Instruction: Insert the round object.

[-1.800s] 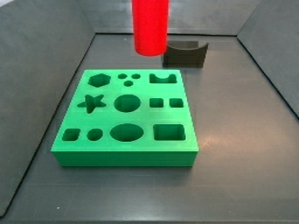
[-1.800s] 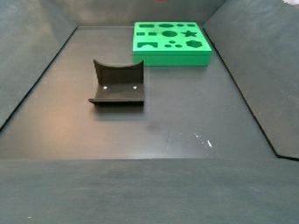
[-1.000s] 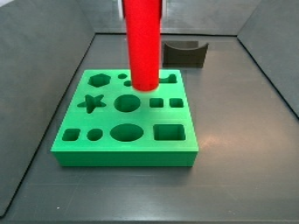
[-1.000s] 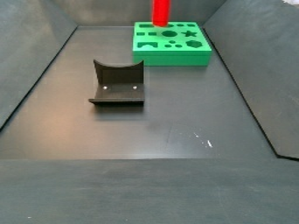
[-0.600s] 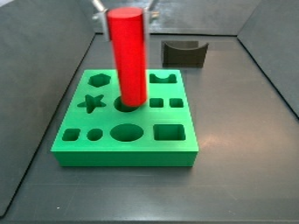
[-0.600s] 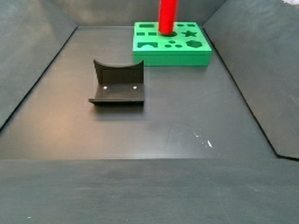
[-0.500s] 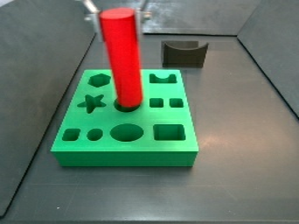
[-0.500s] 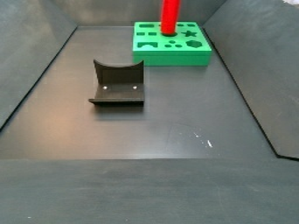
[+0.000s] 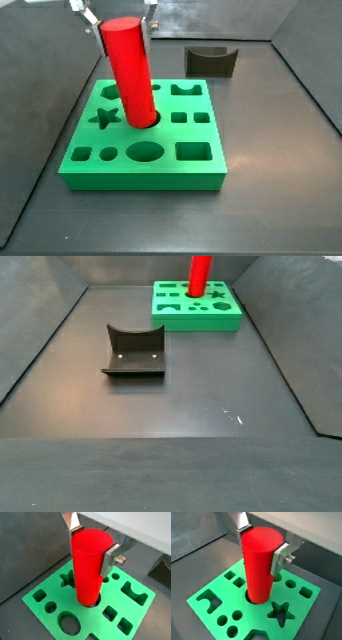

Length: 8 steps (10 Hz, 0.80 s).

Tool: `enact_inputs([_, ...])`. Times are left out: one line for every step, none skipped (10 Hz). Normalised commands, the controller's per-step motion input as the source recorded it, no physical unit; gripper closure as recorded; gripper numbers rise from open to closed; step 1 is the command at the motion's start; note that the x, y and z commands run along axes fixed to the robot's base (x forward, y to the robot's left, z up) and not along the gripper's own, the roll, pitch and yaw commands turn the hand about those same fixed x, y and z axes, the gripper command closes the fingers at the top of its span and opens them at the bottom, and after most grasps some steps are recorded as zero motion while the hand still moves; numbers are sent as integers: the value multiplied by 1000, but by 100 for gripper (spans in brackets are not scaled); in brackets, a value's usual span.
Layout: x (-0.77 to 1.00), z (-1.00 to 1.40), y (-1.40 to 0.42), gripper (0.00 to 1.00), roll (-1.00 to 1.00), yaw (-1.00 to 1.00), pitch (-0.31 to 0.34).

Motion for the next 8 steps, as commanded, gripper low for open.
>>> enact_inputs([157, -263, 40, 100, 203, 23, 20])
enact_inputs([189, -220, 57, 100, 229, 34, 41])
enact_inputs([171, -300, 0, 100, 217, 40, 31])
enact_inputs([49, -331, 0, 100, 141, 0, 0])
enact_inputs([29, -317, -71, 100, 131, 0, 0])
enact_inputs([51, -297, -66, 100, 163, 0, 0])
enact_inputs([49, -297, -63, 100, 150, 0, 0])
enact_inputs([40, -283, -43, 100, 144, 0, 0])
